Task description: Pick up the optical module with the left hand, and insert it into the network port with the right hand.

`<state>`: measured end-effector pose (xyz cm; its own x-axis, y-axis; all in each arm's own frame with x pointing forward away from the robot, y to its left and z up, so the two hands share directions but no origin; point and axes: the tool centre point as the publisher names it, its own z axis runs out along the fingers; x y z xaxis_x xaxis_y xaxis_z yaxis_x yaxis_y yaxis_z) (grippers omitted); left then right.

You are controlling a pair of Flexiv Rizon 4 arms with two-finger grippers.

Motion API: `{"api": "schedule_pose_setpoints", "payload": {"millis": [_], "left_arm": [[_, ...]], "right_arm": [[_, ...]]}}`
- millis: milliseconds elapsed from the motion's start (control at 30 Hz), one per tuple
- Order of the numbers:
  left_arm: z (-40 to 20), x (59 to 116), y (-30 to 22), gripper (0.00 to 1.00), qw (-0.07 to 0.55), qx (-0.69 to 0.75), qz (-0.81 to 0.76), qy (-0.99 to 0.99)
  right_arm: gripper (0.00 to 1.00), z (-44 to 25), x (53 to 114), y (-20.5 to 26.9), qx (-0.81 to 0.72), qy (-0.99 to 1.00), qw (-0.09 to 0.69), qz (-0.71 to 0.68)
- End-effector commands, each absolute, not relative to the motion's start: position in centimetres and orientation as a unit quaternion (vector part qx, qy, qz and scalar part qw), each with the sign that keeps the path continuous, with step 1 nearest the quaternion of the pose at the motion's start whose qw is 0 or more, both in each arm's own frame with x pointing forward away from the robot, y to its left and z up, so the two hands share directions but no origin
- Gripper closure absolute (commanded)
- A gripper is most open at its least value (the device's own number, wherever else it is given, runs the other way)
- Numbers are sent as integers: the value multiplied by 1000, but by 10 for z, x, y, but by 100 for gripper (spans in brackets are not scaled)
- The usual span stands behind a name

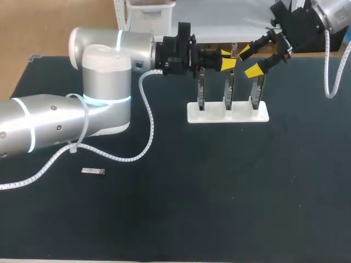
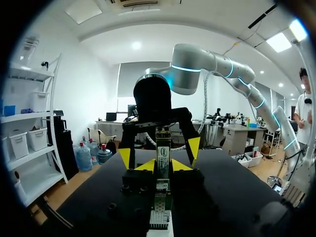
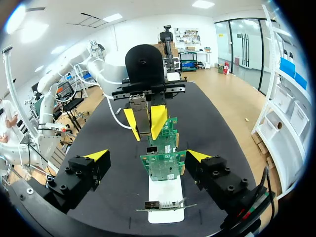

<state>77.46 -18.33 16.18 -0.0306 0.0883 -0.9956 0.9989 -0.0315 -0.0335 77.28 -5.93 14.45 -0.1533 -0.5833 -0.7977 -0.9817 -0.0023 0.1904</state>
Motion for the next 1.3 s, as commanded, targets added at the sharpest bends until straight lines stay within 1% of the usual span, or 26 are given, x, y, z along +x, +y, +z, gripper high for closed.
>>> {"api": "schedule_pose_setpoints", "payload": {"millis": [33,1300], "left_arm": [[161,771,-182,100,464,519,-492,523],[159,771,-184,100,461,520,-486,530]], "right_arm": [[0,145,771,-59,-596,657,263,380],[0,145,771,-59,-596,657,263,380]]}}
